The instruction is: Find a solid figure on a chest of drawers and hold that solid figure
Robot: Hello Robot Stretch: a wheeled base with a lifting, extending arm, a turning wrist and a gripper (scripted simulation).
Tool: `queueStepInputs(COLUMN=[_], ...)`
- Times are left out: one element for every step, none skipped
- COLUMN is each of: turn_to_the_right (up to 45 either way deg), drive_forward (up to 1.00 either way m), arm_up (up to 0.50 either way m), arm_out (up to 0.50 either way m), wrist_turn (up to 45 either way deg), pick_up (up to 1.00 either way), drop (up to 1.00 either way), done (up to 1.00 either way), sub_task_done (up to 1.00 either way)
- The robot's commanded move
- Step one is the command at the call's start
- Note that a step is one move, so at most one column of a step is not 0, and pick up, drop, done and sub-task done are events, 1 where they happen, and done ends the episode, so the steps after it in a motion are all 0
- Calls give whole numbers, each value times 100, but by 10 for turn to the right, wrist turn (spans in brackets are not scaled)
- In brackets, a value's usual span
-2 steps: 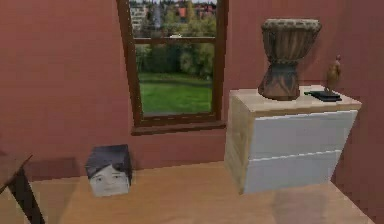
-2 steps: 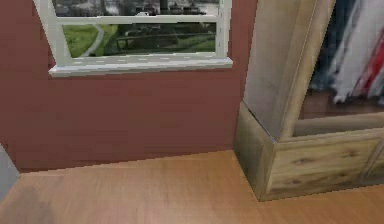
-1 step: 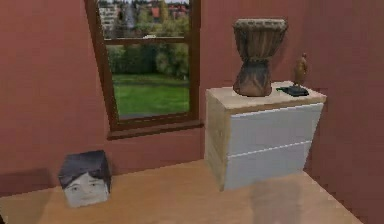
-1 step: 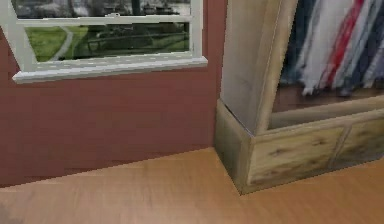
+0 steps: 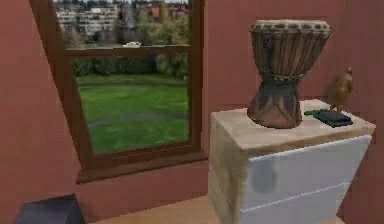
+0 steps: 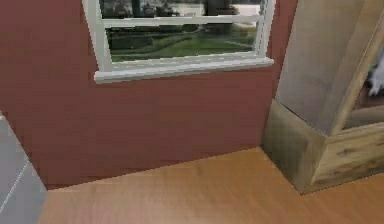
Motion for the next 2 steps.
queueStepInputs(turn_to_the_right=[450,270], drive_forward=[0,0], arm_up=[0,0], arm_out=[0,0], wrist_turn=[0,0], pick_up=[0,0], drop=[0,0], done=[0,0], sub_task_done=[0,0])
